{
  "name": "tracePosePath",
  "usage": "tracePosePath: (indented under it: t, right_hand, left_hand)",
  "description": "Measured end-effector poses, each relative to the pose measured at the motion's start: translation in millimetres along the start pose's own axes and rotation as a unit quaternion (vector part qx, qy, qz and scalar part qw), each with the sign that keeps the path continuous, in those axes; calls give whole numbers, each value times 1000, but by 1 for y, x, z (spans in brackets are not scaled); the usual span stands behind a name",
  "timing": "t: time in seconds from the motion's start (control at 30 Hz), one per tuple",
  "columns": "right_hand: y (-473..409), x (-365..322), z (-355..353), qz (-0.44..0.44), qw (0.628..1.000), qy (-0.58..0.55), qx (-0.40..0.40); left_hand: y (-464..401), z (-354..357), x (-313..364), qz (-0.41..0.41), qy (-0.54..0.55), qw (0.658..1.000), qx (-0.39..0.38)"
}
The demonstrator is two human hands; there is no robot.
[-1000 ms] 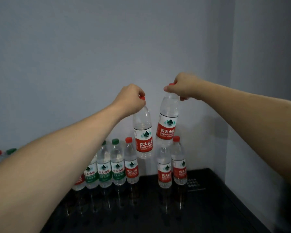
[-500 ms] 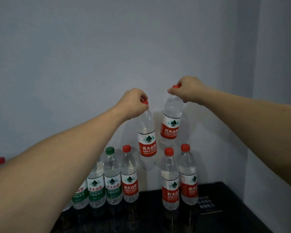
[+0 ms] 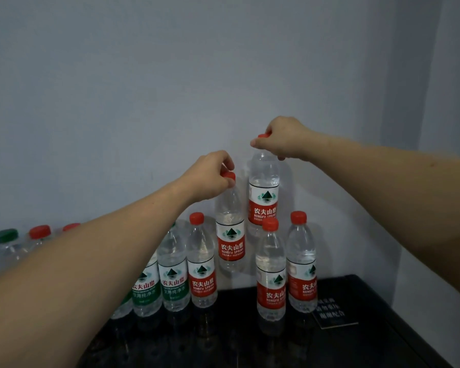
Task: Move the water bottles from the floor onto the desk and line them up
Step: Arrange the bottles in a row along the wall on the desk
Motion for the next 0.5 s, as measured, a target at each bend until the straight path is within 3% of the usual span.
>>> tracePosePath:
  t: [0.5]
  right_hand:
    - [20,3,96,7,993,-5,-118]
  left_hand:
    - [21,51,-48,8,-51,996,-69]
Point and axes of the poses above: each hand's wrist, its own y-axis away from the middle knuckle, its own z-axis out of the palm, x = y × z, the point moved 8 cm from there along -y, towards the middle knuckle, and after that the axes turned 13 degrees about y, right-handed, at the moved point
